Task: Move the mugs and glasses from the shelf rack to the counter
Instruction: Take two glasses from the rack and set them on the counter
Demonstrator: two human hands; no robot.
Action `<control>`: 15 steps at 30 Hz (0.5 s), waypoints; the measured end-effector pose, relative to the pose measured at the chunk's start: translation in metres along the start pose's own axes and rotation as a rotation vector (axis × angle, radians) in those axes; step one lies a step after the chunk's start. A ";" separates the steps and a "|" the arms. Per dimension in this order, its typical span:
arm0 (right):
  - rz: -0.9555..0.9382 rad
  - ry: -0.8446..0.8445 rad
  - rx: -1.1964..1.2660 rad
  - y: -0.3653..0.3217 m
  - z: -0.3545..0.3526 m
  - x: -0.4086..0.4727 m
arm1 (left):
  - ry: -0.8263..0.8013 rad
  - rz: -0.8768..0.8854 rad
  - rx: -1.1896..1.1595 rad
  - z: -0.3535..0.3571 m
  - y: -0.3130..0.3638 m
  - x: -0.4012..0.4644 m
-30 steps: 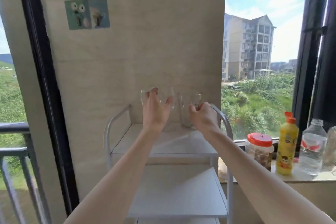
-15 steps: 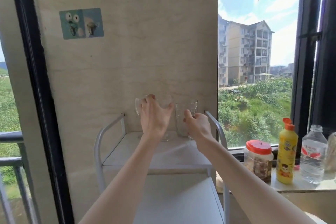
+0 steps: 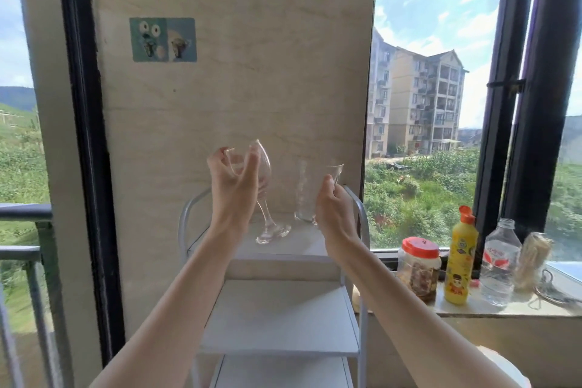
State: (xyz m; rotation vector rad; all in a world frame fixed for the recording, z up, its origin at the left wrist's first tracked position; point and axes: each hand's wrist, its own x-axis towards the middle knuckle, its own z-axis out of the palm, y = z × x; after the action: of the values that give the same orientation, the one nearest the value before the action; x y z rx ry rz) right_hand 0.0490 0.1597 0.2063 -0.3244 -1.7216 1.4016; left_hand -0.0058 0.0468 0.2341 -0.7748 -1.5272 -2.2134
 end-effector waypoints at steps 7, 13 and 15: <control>-0.071 0.074 0.108 -0.056 -0.051 -0.080 | -0.176 -0.201 -0.192 -0.026 0.034 -0.065; -0.032 0.253 0.007 -0.072 -0.116 -0.155 | -0.464 -0.277 -0.232 -0.021 0.052 -0.135; -0.003 0.338 -0.023 -0.075 -0.145 -0.177 | -0.548 -0.290 -0.212 -0.006 0.066 -0.158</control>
State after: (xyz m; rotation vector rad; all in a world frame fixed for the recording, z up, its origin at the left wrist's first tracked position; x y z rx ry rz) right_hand 0.2846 0.1130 0.1915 -0.5384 -1.4596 1.2448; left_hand 0.1551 0.0131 0.1858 -1.3967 -1.7505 -2.5410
